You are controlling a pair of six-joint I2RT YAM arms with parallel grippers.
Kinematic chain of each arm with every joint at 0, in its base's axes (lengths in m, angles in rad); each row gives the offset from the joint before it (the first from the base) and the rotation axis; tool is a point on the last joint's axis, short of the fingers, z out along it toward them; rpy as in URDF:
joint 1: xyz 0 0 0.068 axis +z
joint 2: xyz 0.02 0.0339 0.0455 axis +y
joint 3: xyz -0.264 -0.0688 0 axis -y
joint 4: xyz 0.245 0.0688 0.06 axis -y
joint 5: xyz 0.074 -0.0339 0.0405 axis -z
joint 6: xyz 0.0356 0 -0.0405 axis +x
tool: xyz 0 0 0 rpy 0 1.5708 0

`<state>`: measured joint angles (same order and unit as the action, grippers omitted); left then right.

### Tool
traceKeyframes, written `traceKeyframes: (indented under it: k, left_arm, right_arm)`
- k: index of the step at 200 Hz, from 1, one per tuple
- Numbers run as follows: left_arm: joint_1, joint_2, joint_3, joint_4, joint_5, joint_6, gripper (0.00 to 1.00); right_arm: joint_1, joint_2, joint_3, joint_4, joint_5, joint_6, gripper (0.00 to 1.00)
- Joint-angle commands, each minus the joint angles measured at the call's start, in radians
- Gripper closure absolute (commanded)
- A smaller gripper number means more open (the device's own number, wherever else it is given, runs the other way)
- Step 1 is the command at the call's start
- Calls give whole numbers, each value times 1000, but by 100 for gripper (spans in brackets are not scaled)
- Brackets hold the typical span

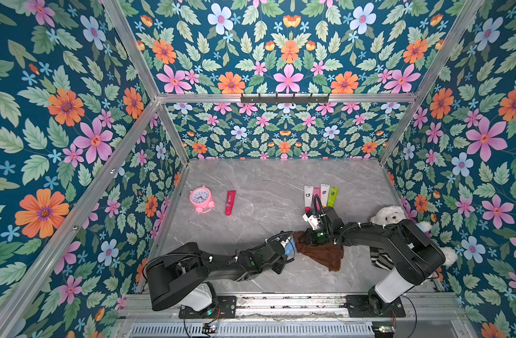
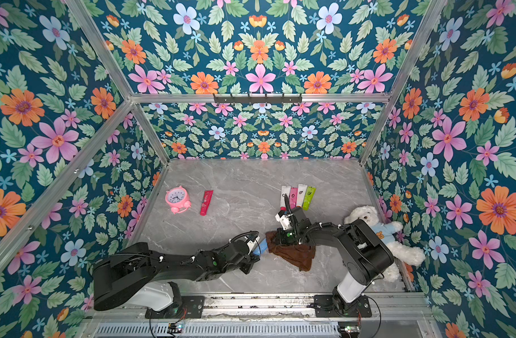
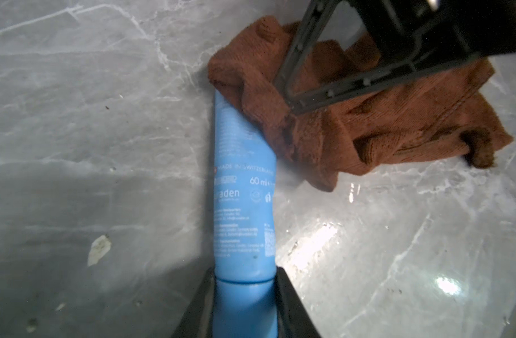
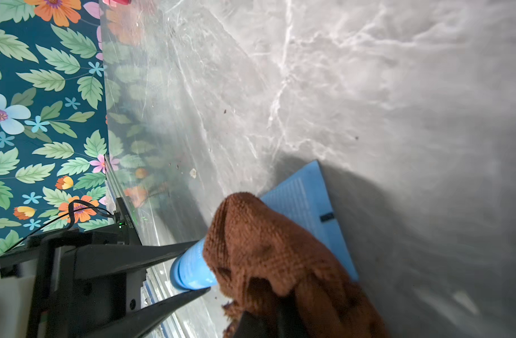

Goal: Wipe the surface of the toothpaste tube
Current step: Wipe the dirt from the toothpaste tube.

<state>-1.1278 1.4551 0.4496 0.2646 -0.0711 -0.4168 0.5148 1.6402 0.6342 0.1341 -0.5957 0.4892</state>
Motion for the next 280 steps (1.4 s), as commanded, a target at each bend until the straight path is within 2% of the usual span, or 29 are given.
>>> traceKeyframes:
  k: [1, 57, 80, 96, 113, 143, 166, 187, 213, 264, 280]
  left_arm:
    - [-3, 12, 2, -87, 33, 2, 100]
    - [-3, 26, 11, -92, 33, 3, 100]
    - [-3, 28, 12, -93, 33, 3, 100]
    - [-2, 32, 15, -94, 36, 5, 100]
    - [-3, 29, 14, -96, 35, 6, 100]
    - [-3, 2, 0, -97, 20, -3, 100]
    - [-2, -15, -10, -94, 13, -8, 100]
    - [-3, -7, -8, -89, 22, -7, 100]
    - [-3, 16, 6, -91, 34, 1, 100]
    - [-2, 11, 3, -91, 31, 0, 100]
    - [-3, 11, 4, -90, 30, -2, 100]
  right_arm:
    - [3, 9, -16, -11, 106, 1, 100]
    - [180, -60, -47, 70, 38, 119, 100]
    - [206, -38, -62, 131, 30, 147, 100]
    - [178, 0, -62, 149, 31, 142, 100]
    - [103, 51, -52, 146, 28, 125, 100]
    - [-23, 42, -9, 22, 76, 54, 100]
    - [-41, -14, 29, -95, 139, -3, 100]
    - [-37, -17, 27, -65, 103, 5, 100]
    - [19, -8, 31, -26, 86, 23, 100]
    - [208, 9, 45, 35, 60, 115, 100]
    - [231, 49, 32, 54, 44, 135, 100]
